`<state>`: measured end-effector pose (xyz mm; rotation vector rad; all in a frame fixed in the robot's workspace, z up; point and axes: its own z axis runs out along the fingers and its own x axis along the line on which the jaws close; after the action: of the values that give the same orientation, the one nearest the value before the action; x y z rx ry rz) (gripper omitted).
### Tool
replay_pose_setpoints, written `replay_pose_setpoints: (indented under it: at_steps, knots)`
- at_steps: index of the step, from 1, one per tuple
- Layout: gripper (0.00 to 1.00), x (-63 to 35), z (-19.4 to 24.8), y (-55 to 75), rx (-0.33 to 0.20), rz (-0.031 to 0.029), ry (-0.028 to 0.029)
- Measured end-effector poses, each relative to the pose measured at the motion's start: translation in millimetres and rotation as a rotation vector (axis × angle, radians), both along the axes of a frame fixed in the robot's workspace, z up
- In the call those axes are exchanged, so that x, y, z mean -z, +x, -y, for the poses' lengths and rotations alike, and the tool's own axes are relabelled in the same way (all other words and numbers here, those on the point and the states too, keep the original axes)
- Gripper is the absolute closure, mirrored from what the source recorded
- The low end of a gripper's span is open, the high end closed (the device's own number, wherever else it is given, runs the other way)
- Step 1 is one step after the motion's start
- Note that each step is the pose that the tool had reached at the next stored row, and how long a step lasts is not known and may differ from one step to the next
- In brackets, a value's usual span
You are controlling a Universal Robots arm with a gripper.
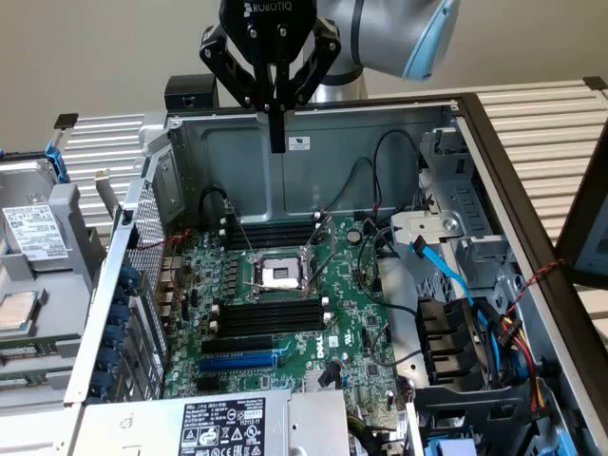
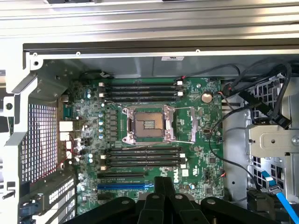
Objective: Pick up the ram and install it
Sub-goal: 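Reach for the ram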
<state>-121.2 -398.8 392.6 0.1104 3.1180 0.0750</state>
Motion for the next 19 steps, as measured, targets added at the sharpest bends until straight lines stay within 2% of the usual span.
replay_pose_setpoints:
  at_steps: [3,14,19]
  knots:
    - [0.89,0.0,0.0,-4.5,0.0,0.0,0.0]
    - [0.89,0.0,0.0,-54.3,0.0,-0.0004,0.0]
    - [0.89,0.1,-0.1,-77.2,0.0,-0.0028,0.0]
